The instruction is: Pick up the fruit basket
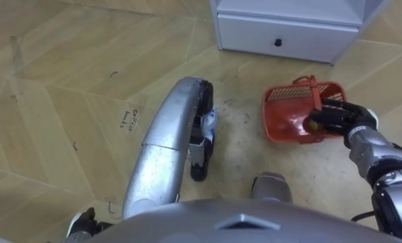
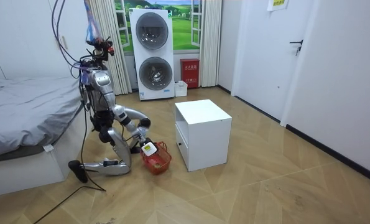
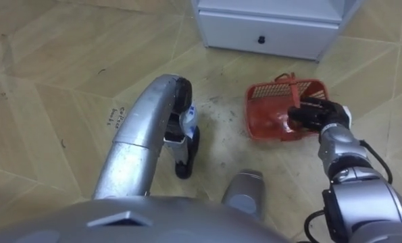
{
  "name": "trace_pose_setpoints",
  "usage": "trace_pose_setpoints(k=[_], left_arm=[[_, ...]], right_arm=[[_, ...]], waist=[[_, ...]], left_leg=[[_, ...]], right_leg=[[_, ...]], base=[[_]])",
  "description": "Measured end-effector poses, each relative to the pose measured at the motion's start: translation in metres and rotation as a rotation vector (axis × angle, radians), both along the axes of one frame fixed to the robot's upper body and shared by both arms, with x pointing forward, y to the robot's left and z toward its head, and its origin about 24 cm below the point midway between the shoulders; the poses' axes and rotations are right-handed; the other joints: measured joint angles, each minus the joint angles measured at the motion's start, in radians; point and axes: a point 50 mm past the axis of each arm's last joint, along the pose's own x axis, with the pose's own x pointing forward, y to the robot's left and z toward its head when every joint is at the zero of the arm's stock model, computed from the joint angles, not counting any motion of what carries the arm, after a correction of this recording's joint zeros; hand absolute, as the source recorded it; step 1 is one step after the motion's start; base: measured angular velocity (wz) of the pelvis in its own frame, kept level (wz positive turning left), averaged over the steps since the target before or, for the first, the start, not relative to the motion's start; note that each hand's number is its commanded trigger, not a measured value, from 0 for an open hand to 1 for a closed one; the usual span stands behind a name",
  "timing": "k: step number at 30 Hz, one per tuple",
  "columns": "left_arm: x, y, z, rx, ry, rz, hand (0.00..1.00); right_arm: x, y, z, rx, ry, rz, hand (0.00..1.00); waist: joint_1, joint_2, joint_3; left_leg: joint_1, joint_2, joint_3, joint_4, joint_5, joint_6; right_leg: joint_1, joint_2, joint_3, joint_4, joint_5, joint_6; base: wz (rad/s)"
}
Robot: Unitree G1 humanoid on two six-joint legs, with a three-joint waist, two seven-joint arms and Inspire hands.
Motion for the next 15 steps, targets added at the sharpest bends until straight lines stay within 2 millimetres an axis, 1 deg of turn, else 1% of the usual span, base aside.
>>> trace_pose_setpoints(k=[2, 4, 6, 7, 11, 12, 15], left_arm=[[0.007, -0.001, 0.000, -0.002, -0.015, -0.005, 0.00], [0.016, -0.001, 0.000, -0.002, -0.033, -0.010, 0.00], [0.019, -0.001, 0.000, -0.003, -0.039, -0.012, 0.00], [0.021, -0.002, 0.000, -0.005, -0.042, -0.012, 0.00], [0.024, -0.005, -0.001, -0.012, -0.043, -0.013, 0.00], [0.025, -0.005, -0.001, -0.015, -0.042, -0.011, 0.00], [0.029, -0.008, -0.002, -0.024, -0.041, -0.011, 0.00]], right_arm=[[0.000, 0.001, -0.001, 0.004, 0.004, 0.008, 1.00], [-0.001, 0.001, -0.001, 0.016, 0.001, -0.002, 1.00], [-0.002, 0.002, -0.002, 0.026, 0.005, -0.010, 1.00], [-0.004, 0.002, -0.003, 0.028, 0.016, -0.013, 1.00], [-0.008, 0.004, -0.007, 0.043, 0.037, -0.017, 1.00], [-0.009, 0.003, -0.007, 0.045, 0.037, -0.016, 1.00], [-0.013, 0.003, -0.010, 0.045, 0.058, -0.022, 1.00]], waist=[[0.005, -0.001, 0.0008], [0.006, -0.007, 0.0040], [0.008, -0.013, 0.0077], [0.009, -0.013, 0.0078], [0.008, -0.025, 0.0147], [0.007, -0.028, 0.0156], [0.007, -0.032, 0.0144]], left_leg=[[-0.002, -0.002, 0.000, 0.000, 0.003, 0.002], [-0.009, -0.002, 0.000, 0.000, 0.011, 0.007], [-0.009, -0.002, 0.000, 0.001, 0.011, 0.007], [-0.010, -0.002, 0.000, 0.002, 0.011, 0.007], [-0.012, -0.002, 0.000, 0.003, 0.011, 0.007], [-0.012, -0.002, 0.000, 0.003, 0.011, 0.008], [-0.012, -0.003, 0.000, 0.004, 0.012, 0.009]], right_leg=[[-0.001, -0.001, -0.001, 0.003, 0.000, 0.000], [-0.004, -0.001, -0.002, 0.007, -0.001, 0.000], [-0.003, -0.001, -0.003, 0.008, -0.001, 0.000], [-0.004, -0.001, -0.003, 0.009, -0.001, 0.000], [-0.005, 0.000, -0.003, 0.009, -0.001, 0.000], [-0.005, 0.000, -0.003, 0.009, -0.001, 0.000], [-0.004, 0.000, -0.001, 0.009, -0.001, 0.000]], base=[[0.02], [0.05], [0.00], [0.00], [0.00], [0.00], [0.00]])
